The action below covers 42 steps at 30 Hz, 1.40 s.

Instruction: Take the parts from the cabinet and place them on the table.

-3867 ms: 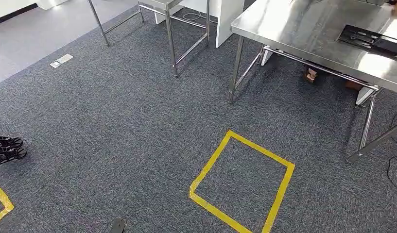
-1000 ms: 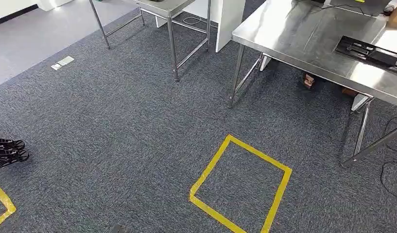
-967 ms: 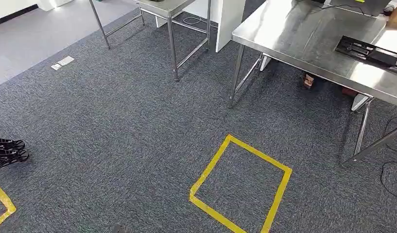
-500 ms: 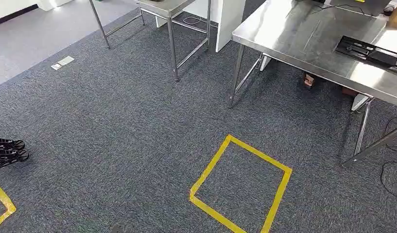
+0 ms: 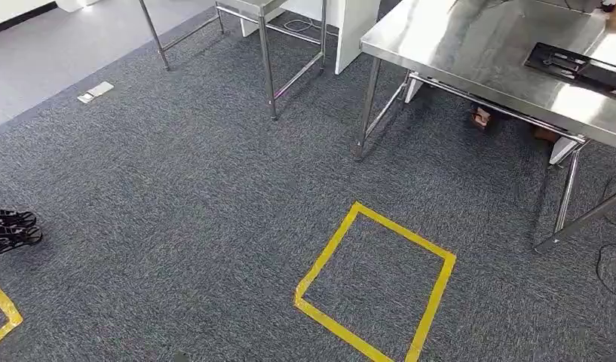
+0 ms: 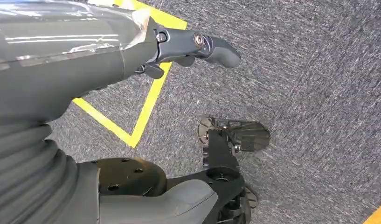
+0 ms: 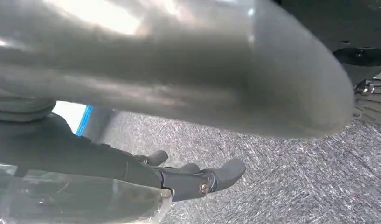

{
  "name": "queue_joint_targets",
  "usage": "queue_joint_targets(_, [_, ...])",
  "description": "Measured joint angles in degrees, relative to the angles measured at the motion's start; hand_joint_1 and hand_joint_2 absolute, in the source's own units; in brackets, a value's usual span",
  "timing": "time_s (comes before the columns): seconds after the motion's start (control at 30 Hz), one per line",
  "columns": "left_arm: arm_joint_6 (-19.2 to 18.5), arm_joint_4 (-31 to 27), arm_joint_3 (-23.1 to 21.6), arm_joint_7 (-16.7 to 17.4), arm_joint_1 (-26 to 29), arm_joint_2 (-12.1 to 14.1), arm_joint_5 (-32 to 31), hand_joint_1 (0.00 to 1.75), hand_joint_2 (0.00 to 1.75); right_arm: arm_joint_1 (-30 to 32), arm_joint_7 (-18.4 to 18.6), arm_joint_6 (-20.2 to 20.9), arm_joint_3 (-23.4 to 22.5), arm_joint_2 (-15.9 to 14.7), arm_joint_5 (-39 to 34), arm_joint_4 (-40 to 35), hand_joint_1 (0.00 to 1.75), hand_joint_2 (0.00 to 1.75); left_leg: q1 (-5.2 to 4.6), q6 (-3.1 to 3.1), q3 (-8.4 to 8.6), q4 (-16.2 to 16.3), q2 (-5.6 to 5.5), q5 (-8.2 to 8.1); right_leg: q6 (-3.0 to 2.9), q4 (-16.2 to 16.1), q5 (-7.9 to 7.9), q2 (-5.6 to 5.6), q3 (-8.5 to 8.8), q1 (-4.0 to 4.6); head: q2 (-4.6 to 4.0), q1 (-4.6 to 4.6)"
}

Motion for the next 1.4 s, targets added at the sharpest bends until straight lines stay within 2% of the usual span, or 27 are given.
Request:
queue_joint_targets(0.43, [0.1,0.0,0.9,0.0,0.0,0.0,0.3,0.0,1.75,0.0,-0.2,-0.1,0.0,0.0,0.1,0.0,0.0,0.0,0.01,-0.03,-0.09,0.2,0.0,-0.01,-0.01,0.2,-0.02,0.0,-0.12,-0.01,0.0,0.0])
queue_joint_targets(0.93, [0.2,0.0,1.2,0.0,0.0,0.0,0.4,0.0,1.75,0.0,-0.2,-0.1,0.0,0.0,0.4,0.0,0.0,0.0,0.01,-0.1,-2.72,4.5,0.0,-1.75,-0.03,4.6,-1.91,0.0,-2.76,-0.08,0.0,0.02])
queue_joint_targets(1.17, [0.6,0.0,1.2,-0.1,0.0,-0.1,0.5,0.0,1.75,0.0,-0.4,-0.8,0.0,0.0,0.2,0.0,0.0,0.0,0.01,-0.11,-3.01,5.0,0.0,-1.95,0.01,5.2,-2.1,0.0,-3.09,-0.09,0.0,0.0])
queue_joint_targets(1.2, [0.6,0.0,1.2,-0.1,0.0,-0.1,0.6,0.0,0.0,0.0,-0.5,-0.9,0.0,0.0,0.2,0.0,0.0,0.0,0.01,-0.11,-3.01,5.0,0.0,-1.95,0.01,5.2,-2.1,0.0,-3.09,-0.09,0.0,0.0])
queue_joint_targets(1.4, [0.6,0.0,1.2,-0.4,0.1,-0.1,1.0,0.0,0.0,0.0,-1.0,-1.5,0.0,0.0,0.0,0.0,0.0,0.0,0.0,-0.11,-3.01,5.0,0.0,-1.95,0.01,5.2,-2.1,0.0,-3.08,-0.09,0.0,0.02])
